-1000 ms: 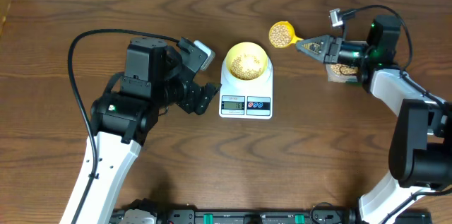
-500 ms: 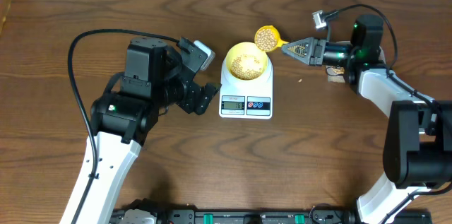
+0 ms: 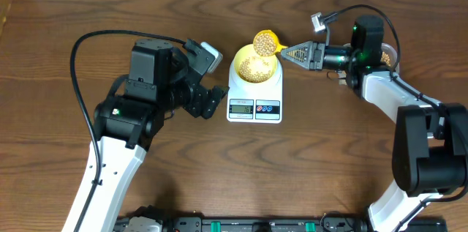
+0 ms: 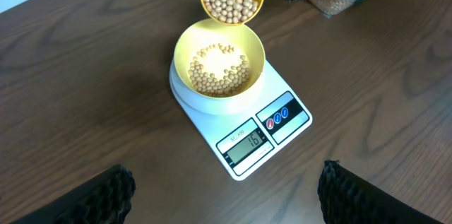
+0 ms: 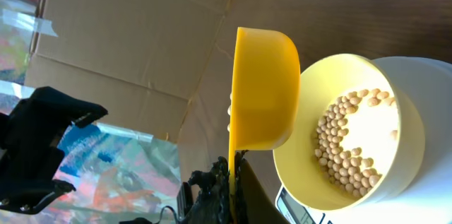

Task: Scoop item into bowl and weigh 50g on scale
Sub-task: 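Carry the filled scoop over the yellow bowl with the right gripper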

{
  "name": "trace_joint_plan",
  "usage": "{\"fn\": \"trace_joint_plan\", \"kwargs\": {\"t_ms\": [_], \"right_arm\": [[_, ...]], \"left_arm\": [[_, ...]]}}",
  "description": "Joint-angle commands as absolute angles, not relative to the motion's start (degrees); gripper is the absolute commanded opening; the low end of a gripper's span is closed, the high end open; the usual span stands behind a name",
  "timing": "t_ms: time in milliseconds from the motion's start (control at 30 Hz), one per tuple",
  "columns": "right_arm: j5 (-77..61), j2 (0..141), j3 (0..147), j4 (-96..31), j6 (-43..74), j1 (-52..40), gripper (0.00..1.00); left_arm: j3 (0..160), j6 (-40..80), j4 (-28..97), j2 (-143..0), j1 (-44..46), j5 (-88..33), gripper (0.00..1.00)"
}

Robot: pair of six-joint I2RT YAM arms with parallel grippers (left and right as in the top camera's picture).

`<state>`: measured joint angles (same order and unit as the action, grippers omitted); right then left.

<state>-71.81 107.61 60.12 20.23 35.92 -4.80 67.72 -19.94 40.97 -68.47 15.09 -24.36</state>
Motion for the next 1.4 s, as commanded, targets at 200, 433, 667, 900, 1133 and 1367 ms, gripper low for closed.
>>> {"fn": "trace_joint_plan", "kwargs": {"t_ms": [200, 433, 667, 900, 1133, 1367], "right_arm": [[-69.3, 105.8, 60.1, 20.4, 33.5, -5.8, 0.01], [-68.9, 105.8, 60.1, 20.4, 32.0, -6.2, 0.01], [-68.9, 105.9, 60.1, 20.4, 30.3, -6.3, 0.01], [-68.9, 105.9, 60.1, 20.4, 29.0, -6.4, 0.01], [-68.8, 105.9, 60.1, 20.4, 27.5, -6.6, 0.01], [-68.8, 105.9, 60.1, 20.3, 26.0, -6.9, 0.01]], "left_arm": [[66.8, -20.3, 41.1, -68.5, 14.9, -25.5, 0.85], [66.8, -20.3, 41.1, -68.5, 14.9, -25.5, 0.85], [66.8, -20.3, 41.1, -68.5, 14.9, -25.5, 0.86], [66.8, -20.3, 41.1, -68.5, 14.9, -25.5, 0.85], [66.8, -20.3, 41.1, -68.5, 14.9, -25.5, 0.85], [66.8, -20.3, 41.1, -68.5, 14.9, -25.5, 0.85]]}}
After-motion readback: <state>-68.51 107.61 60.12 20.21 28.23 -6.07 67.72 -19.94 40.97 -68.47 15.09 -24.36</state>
